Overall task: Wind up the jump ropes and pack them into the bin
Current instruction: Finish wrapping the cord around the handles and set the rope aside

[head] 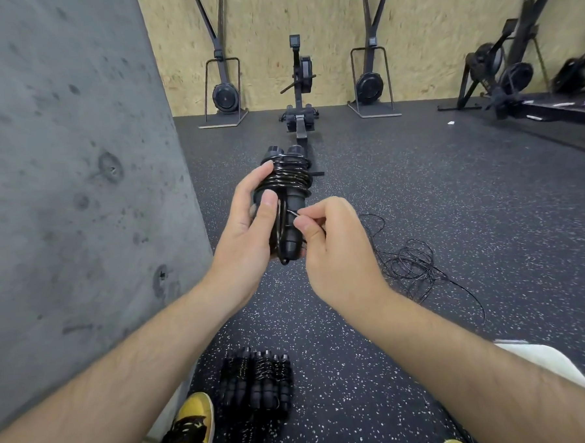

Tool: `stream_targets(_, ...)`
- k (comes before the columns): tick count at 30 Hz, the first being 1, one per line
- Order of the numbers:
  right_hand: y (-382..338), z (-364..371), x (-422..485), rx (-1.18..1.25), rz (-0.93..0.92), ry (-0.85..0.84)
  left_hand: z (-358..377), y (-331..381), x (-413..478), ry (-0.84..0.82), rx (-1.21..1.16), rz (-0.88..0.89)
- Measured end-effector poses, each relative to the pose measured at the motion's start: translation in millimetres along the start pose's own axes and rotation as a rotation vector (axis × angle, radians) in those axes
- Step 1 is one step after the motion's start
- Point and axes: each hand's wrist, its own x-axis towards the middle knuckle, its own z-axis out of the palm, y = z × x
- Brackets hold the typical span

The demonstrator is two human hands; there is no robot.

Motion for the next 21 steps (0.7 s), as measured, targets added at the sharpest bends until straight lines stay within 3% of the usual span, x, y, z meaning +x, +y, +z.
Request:
stream_targets(3, -2.7, 2.2, 1.3, 0.025, 0.063, 0.051, -0.7, -1.4, -1.3, -0.02, 0.04, -0.006)
stream_targets(7, -5.2, 5.0, -0.2, -0.037, -0.022, 0.148, -2.8, 1.4, -2.0, -0.075, 0.074, 0.037)
stream_targets(12, -7.7, -0.7, 6.6, 0.051, -0.021, 0.24, -7.9, 3.2, -3.0, -0.196, -0.042, -0.023)
stream_targets(21, -4.9, 1.5, 6.3, 0.049, -0.027, 0.039, -24.2, -1.5, 2.1, -0.212, 0.101, -0.018)
